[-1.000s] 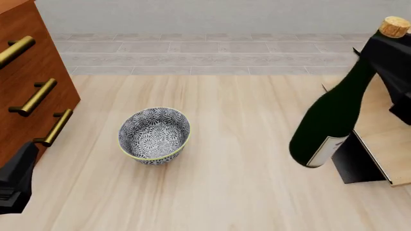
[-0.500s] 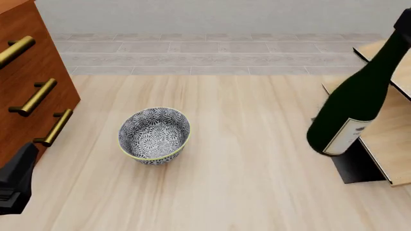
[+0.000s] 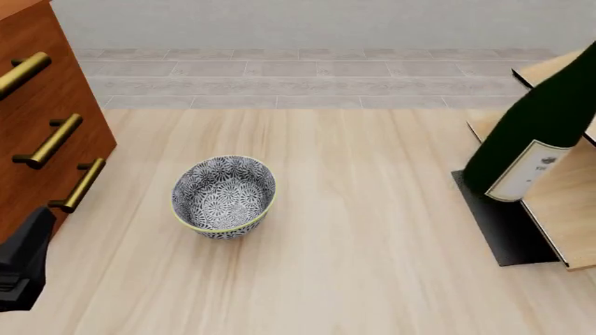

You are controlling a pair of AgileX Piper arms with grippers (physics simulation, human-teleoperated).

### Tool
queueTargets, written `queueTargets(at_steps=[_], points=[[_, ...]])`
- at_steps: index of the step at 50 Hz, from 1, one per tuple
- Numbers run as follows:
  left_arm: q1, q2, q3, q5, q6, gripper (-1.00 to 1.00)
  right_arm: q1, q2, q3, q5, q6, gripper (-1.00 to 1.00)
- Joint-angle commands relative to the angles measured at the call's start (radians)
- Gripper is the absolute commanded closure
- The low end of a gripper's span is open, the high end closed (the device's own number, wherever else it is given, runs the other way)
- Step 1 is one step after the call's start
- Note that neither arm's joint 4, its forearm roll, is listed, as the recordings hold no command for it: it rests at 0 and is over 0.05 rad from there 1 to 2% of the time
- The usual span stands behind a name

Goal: Put the wine bottle on the wine rack.

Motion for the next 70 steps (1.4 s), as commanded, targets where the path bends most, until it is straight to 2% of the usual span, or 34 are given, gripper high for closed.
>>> queueTargets(at_steps=[1,3,8,10,15,17,18,22,24,27,28,29,45,46,52,70], points=[[-0.002,-0.001,0.0,-0.001,-0.001,-1.0,-0.055,0.01,-0.061,0.018,0.054,1.0],[-0.002,-0.001,0.0,-0.002,-0.001,-1.0,-0.071,0.013,-0.075,0.024,0.072,1.0],[-0.002,-0.001,0.0,-0.003,-0.002,-1.0,-0.109,0.011,-0.11,0.045,0.075,1.0],[-0.002,-0.001,0.0,-0.004,-0.001,-1.0,-0.14,0.01,-0.12,0.051,0.096,1.0],[-0.009,-0.001,0.0,-0.002,-0.006,-1.0,-0.168,0.012,-0.141,0.069,0.103,1.0],[-0.007,-0.001,0.0,-0.002,-0.004,-1.0,-0.209,0.034,-0.159,0.087,0.078,1.0],[-0.006,-0.001,0.0,-0.003,-0.005,-1.0,-0.206,0.034,-0.161,0.085,0.1,1.0],[-0.003,-0.001,0.0,-0.004,-0.005,-1.0,-0.234,0.041,-0.196,0.106,0.115,1.0],[-0.004,-0.001,0.0,-0.005,-0.008,-1.0,-0.26,0.06,-0.208,0.113,0.153,1.0],[-0.005,-0.001,0.0,-0.004,-0.007,-1.0,-0.29,0.07,-0.23,0.121,0.136,1.0],[-0.005,-0.001,0.0,-0.005,-0.008,-1.0,-0.303,0.077,-0.236,0.127,0.166,1.0],[-0.005,-0.001,0.0,-0.004,-0.008,-1.0,-0.312,0.081,-0.244,0.131,0.17,1.0],[-0.008,0.0,0.0,-0.008,-0.01,-1.0,-0.455,0.156,-0.31,0.175,0.155,1.0],[-0.009,0.0,0.0,-0.009,-0.01,-1.0,-0.456,0.163,-0.311,0.179,0.169,1.0],[-0.012,0.0,0.0,-0.009,-0.011,-1.0,-0.509,0.191,-0.323,0.182,0.17,1.0],[-0.014,0.002,0.0,-0.011,-0.008,-1.0,-0.586,0.239,-0.343,0.187,0.207,1.0]])
